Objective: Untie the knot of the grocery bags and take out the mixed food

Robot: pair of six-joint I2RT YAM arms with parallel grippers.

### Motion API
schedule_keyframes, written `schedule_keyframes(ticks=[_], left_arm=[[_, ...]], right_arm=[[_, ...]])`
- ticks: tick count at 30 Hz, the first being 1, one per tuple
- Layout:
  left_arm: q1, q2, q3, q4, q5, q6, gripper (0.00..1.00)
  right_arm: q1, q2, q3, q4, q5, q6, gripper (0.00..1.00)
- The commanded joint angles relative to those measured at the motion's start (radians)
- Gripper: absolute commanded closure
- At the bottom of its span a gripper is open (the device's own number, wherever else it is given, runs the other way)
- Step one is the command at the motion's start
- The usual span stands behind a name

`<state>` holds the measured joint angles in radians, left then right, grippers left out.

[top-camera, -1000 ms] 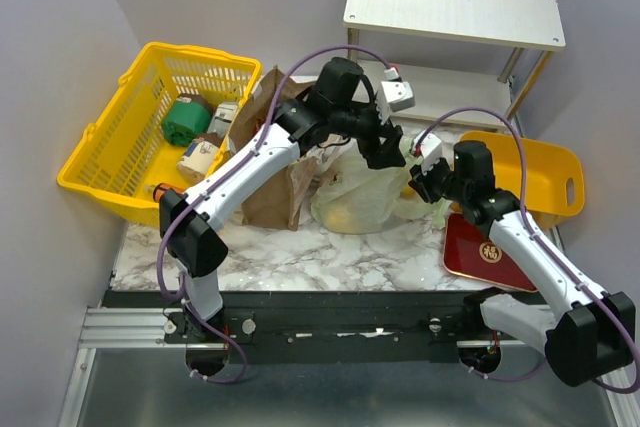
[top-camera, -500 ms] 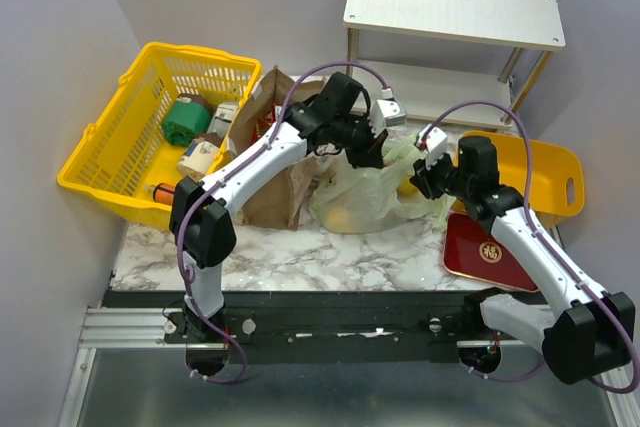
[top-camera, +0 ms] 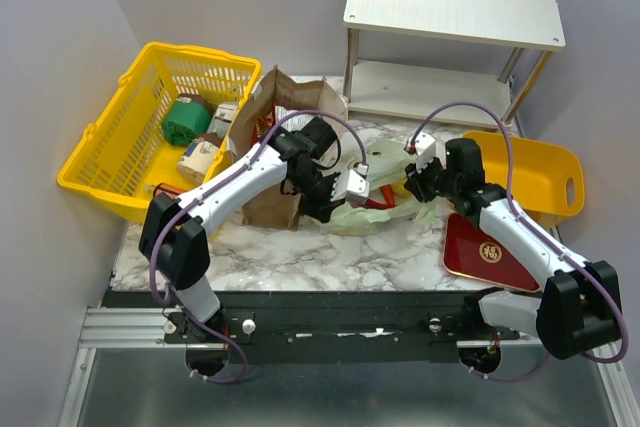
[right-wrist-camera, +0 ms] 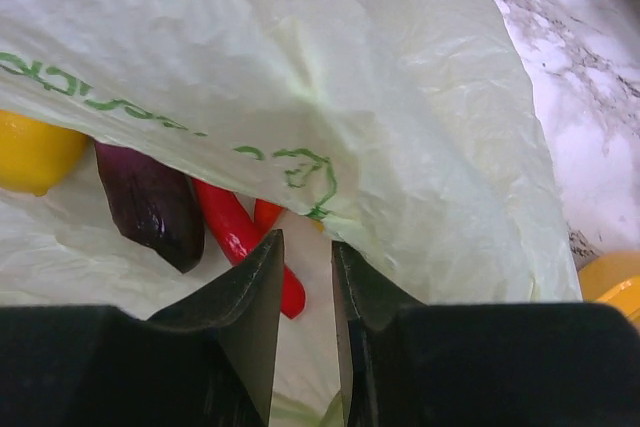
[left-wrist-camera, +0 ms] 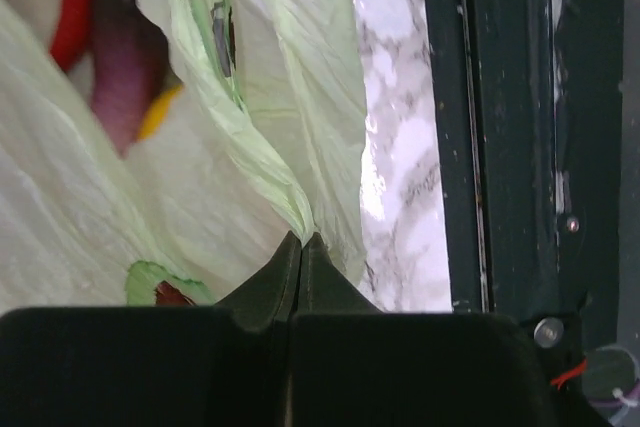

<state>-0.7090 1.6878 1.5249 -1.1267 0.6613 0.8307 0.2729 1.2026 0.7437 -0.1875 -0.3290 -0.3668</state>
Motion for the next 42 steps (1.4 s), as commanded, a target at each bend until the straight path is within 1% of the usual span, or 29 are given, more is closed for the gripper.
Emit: schedule_keyframes(ticks=[1,5,9,13,15,16,17,18,19,20,23,25,27,30,33,34,35,37,40,41,42], left_arm=[[0.003,-0.089,-0.098,-0.084,-0.092,0.133,1.0],[0.017,-0.135,-0.109,-0.05,-0.092,0.094,1.0],[0.028,-0.146,-0.086,-0.056,-0.086,0.076,1.0],[0.046,-0.169,-0.095,-0.056,-0.091,0.067,1.0],[0.048,-0.203,-0.109,0.025,-0.104,0.036,1.0],[0.049,-0.215,-0.118,0.062,-0.107,0.013,0.95],[0.049,-0.23,-0.118,0.144,-0.111,-0.046,0.91],[0.048,-0.229,-0.111,0.175,-0.109,-0.086,0.91],[0.048,-0.223,-0.073,0.195,-0.108,-0.119,0.9],[0.049,-0.199,-0.049,0.22,-0.104,-0.187,0.88],[0.048,-0.168,0.007,0.24,-0.052,-0.219,0.88],[0.048,-0.158,0.02,0.257,-0.02,-0.246,0.88],[0.046,-0.14,0.023,0.272,-0.012,-0.261,0.88],[0.043,-0.106,0.043,0.294,0.011,-0.281,0.87],[0.034,-0.063,0.09,0.285,0.015,-0.285,0.87],[0.033,-0.054,0.096,0.286,0.017,-0.288,0.87],[0.031,-0.048,0.104,0.291,0.018,-0.288,0.87],[0.031,-0.039,0.107,0.292,0.017,-0.288,0.87],[0.029,-0.031,0.112,0.294,0.017,-0.288,0.87],[0.031,-0.028,0.112,0.295,0.017,-0.288,0.87],[0.029,-0.025,0.113,0.295,0.015,-0.288,0.87]], right_arm=[[0.008,-0.017,-0.035,0.046,-0.022,-0.021,0.66],[0.06,-0.077,-0.092,0.01,-0.036,-0.07,0.66],[0.109,-0.112,-0.141,-0.006,-0.027,-0.135,0.66],[0.109,-0.104,-0.149,-0.004,-0.004,-0.156,0.66],[0.109,-0.084,-0.118,-0.004,-0.004,-0.165,0.66],[0.109,-0.072,-0.101,-0.009,-0.005,-0.169,0.66],[0.109,-0.06,-0.083,-0.015,-0.011,-0.172,0.66],[0.109,-0.025,-0.035,-0.021,-0.016,-0.179,0.66],[0.109,-0.006,-0.012,-0.038,-0.018,-0.184,0.66],[0.109,0.02,0.02,-0.049,-0.016,-0.188,0.67],[0.109,0.104,0.115,-0.061,0.016,-0.202,0.67],[0.109,0.165,0.166,-0.052,0.074,-0.201,0.67],[0.109,0.196,0.184,-0.038,0.132,-0.211,0.67],[0.109,0.232,0.19,-0.004,0.179,-0.234,0.67],[0.109,0.255,0.191,-0.01,0.191,-0.238,0.65],[0.109,0.259,0.186,-0.009,0.194,-0.238,0.64],[0.109,0.265,0.181,-0.006,0.2,-0.235,0.58],[0.109,0.27,0.166,0.008,0.211,-0.228,0.53],[0.106,0.284,0.154,0.028,0.217,-0.224,0.36],[0.106,0.291,0.154,0.029,0.22,-0.224,0.28],[0.106,0.305,0.155,0.033,0.22,-0.222,0.24]])
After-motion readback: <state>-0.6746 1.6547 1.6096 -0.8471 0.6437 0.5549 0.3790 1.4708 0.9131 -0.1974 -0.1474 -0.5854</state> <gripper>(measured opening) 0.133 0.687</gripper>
